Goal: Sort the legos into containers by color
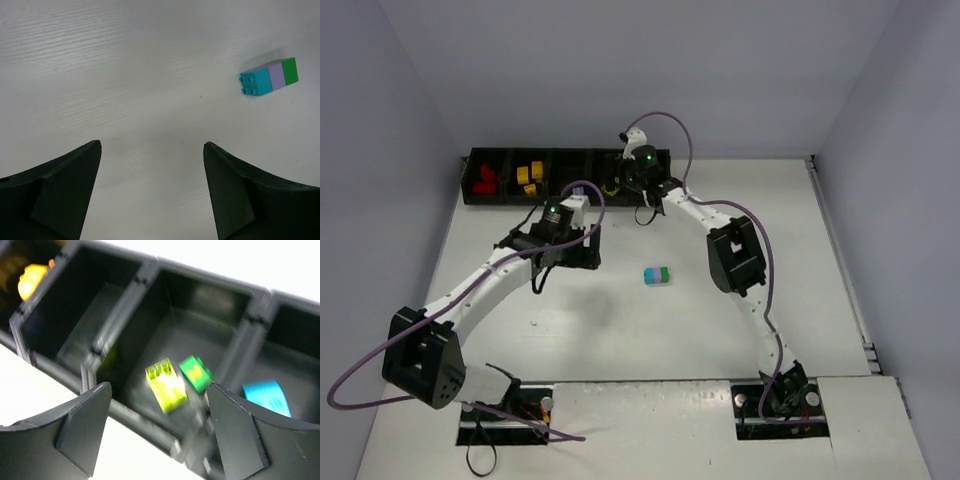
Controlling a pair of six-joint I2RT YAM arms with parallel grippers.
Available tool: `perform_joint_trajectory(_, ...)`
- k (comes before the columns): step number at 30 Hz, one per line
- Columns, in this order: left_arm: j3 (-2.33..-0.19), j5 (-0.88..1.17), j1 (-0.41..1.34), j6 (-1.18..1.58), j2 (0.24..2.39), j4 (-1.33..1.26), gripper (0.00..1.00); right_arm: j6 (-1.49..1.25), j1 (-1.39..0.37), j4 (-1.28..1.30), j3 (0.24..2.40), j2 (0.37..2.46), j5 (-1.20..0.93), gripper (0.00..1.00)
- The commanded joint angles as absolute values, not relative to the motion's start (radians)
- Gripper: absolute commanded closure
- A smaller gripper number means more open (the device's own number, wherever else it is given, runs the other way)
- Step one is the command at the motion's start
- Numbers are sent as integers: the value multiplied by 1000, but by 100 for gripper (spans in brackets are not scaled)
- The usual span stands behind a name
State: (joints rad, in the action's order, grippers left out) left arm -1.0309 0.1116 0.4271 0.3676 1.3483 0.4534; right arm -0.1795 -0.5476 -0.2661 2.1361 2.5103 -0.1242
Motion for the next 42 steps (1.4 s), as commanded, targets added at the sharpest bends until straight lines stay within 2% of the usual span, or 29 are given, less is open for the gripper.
perform_joint_trajectory(1, -1074, 147, 480, 282, 1391, 342, 24, -181, -503, -368, 2018, 2255, -144, 28)
perform_joint_trajectory(7, -1192, 193, 551, 167, 1531, 336, 30, -284, -370, -321, 1620, 1938, -270, 42)
perform_joint_trajectory(11, -1244, 235, 586, 75, 1618, 311, 30, -284, -310, -273, 1401, 1728, -278, 44)
perform_joint_trajectory(20, -1411, 443, 630, -220, 1810, 357, 30, -276, -249, -120, 1060, 1447, -284, 44)
perform_joint_trajectory(27, -1485, 542, 652, -305, 1908, 439, 32, -304, -244, -92, 991, 1390, -287, 44)
perform_joint_trajectory(32, -1465, 535, 667, -318, 1936, 433, 42, -311, -244, -86, 985, 1384, -288, 44)
perform_joint_trajectory(40, -1425, 523, 667, -318, 1944, 391, 48, -318, -244, -81, 953, 1382, -319, 45)
perform_joint_trajectory(42, -1420, 520, 667, -311, 1950, 368, 54, -316, -244, -81, 945, 1381, -328, 45)
